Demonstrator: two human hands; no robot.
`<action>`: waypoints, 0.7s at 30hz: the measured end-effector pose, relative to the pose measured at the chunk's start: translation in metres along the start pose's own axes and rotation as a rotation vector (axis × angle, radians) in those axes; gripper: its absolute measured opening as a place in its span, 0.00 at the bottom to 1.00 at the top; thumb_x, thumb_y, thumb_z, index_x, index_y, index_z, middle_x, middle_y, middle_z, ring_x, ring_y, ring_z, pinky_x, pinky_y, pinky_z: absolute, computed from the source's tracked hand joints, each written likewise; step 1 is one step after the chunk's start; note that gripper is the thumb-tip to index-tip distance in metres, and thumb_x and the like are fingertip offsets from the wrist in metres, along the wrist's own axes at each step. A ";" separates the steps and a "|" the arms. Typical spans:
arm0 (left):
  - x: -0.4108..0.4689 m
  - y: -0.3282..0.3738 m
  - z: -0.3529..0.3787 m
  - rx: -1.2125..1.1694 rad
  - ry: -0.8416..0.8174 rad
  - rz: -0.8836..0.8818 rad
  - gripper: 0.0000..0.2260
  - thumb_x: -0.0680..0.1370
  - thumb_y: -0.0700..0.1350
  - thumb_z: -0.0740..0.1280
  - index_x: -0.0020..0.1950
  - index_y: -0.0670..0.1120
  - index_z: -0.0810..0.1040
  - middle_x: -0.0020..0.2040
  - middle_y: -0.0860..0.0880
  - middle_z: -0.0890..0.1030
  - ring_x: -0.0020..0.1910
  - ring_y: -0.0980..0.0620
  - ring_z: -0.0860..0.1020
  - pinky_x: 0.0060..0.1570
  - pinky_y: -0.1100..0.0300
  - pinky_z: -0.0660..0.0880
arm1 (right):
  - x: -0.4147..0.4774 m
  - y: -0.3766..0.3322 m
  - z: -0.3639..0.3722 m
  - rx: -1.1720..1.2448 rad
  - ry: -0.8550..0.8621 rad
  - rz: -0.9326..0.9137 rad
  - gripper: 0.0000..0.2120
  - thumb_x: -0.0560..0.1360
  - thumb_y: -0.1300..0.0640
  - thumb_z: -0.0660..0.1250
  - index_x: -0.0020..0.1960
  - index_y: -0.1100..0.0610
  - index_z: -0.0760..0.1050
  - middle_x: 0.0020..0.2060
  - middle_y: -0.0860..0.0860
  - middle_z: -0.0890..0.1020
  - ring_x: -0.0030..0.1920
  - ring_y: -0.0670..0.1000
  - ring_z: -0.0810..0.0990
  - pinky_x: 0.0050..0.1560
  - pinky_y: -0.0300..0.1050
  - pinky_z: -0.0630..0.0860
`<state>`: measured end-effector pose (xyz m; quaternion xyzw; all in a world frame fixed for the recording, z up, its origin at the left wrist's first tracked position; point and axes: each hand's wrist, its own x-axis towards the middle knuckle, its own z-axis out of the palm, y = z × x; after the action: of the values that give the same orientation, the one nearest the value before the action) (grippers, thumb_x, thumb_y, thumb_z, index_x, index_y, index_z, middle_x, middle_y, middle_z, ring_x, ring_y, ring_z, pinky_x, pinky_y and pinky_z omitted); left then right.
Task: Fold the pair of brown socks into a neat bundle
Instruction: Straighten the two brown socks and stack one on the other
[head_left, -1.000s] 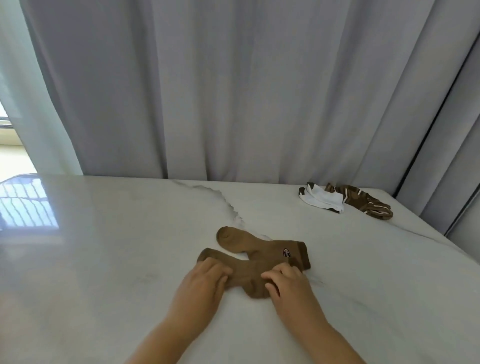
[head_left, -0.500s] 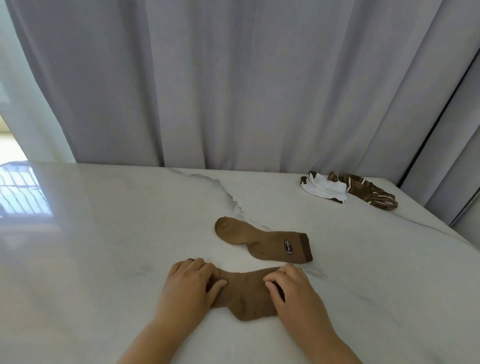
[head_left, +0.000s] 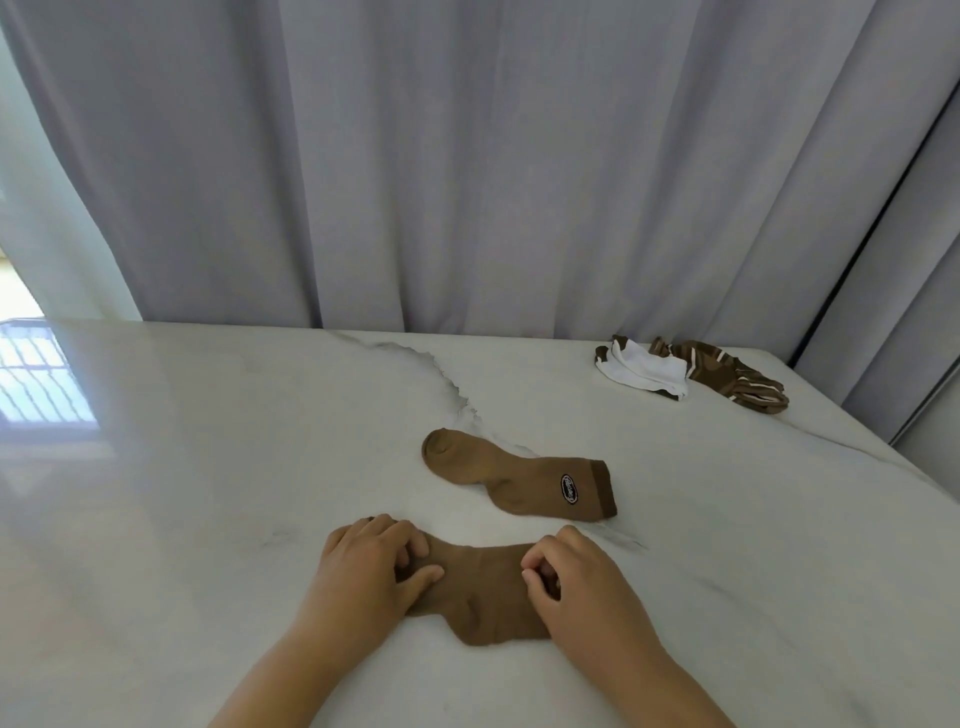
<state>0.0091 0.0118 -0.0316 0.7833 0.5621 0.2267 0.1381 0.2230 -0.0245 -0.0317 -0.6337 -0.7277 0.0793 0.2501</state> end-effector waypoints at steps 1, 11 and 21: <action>0.001 0.000 -0.001 -0.018 -0.033 -0.026 0.07 0.70 0.56 0.69 0.39 0.58 0.71 0.36 0.58 0.73 0.42 0.58 0.72 0.50 0.64 0.60 | 0.001 0.001 -0.001 0.020 -0.019 0.017 0.03 0.75 0.53 0.62 0.45 0.50 0.74 0.42 0.44 0.72 0.40 0.41 0.71 0.42 0.34 0.70; 0.036 0.005 -0.013 -0.164 -0.110 -0.245 0.10 0.70 0.51 0.71 0.30 0.54 0.73 0.28 0.56 0.74 0.30 0.58 0.72 0.30 0.66 0.64 | 0.038 0.024 -0.025 0.295 0.107 0.321 0.03 0.71 0.56 0.68 0.39 0.50 0.76 0.39 0.48 0.77 0.37 0.41 0.75 0.35 0.29 0.68; 0.073 -0.005 -0.005 -0.151 0.084 -0.302 0.07 0.74 0.53 0.66 0.39 0.51 0.74 0.41 0.51 0.76 0.42 0.51 0.75 0.40 0.59 0.68 | 0.075 0.060 -0.017 0.097 0.122 0.558 0.22 0.76 0.51 0.62 0.68 0.58 0.66 0.61 0.60 0.73 0.62 0.58 0.70 0.62 0.51 0.68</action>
<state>0.0222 0.0825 -0.0150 0.6671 0.6601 0.2776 0.2053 0.2787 0.0555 -0.0236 -0.8005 -0.5041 0.1413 0.2919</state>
